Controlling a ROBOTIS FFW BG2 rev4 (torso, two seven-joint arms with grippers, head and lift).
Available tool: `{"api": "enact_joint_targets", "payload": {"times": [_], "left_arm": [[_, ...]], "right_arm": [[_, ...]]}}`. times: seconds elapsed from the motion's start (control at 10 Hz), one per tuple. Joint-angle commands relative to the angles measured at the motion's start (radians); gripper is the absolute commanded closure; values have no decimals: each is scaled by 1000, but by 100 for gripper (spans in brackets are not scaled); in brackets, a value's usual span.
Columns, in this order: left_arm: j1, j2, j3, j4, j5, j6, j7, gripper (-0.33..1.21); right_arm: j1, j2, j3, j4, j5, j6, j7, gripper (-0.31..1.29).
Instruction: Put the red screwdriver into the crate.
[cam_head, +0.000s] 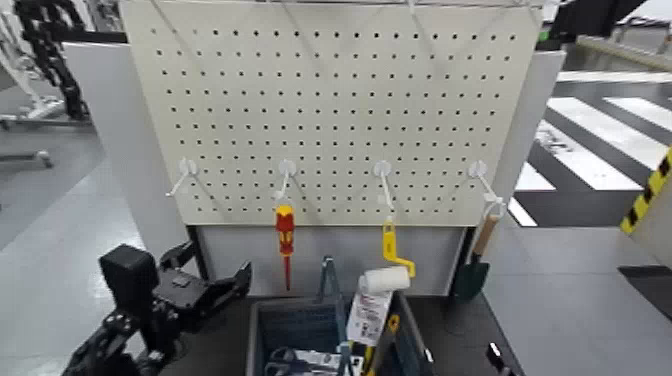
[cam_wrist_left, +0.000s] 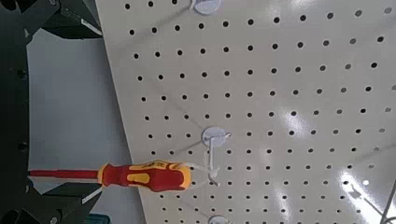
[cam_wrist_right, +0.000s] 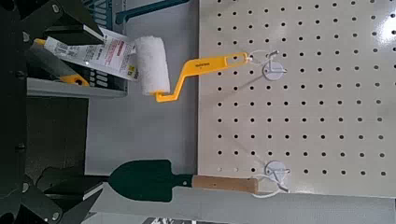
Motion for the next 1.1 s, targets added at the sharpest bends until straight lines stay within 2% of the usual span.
{"api": "enact_joint_targets", "payload": {"times": [0.1,1.1], "left_arm": [[-47,15,-29,26,24,23,-32,14],[-233,47,-133,195,147,75,-150,14]], "right_arm": [[0,0,1,2,-1,-4,0,20],[-3,0,6,8,-9,-13,0,20]]}}
